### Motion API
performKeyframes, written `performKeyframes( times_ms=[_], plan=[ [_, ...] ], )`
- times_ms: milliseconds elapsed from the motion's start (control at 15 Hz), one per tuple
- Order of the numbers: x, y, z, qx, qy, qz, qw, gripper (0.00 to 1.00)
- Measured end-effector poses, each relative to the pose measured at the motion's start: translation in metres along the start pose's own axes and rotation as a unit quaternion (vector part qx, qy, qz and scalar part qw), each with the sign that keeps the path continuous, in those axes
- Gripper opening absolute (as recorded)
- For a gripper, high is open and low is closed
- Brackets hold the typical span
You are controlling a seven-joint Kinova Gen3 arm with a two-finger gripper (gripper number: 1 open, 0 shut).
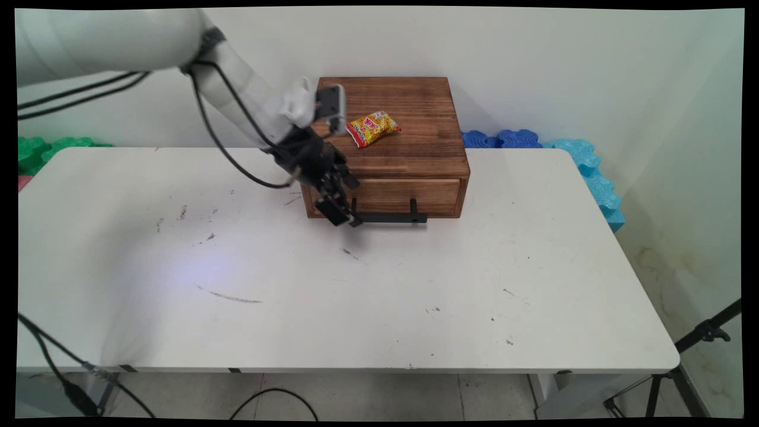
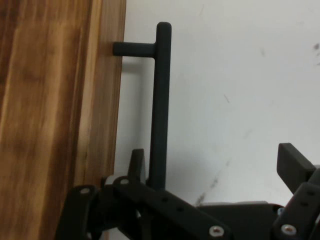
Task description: Open the drawer
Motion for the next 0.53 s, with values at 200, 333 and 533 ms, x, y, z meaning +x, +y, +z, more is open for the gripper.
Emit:
performKeyframes(
  times_ms=[200, 333, 533],
  plan=[
    [0.007, -0.001, 0.027, 0.000, -0.007, 0.008, 0.9999, 1.00],
    [0.009, -0.001, 0.040, -0.001, -0.011, 0.012, 0.9999, 1.00],
    [0.011, 0.001, 0.063, -0.003, -0.015, 0.021, 0.9996, 1.00]
  ],
)
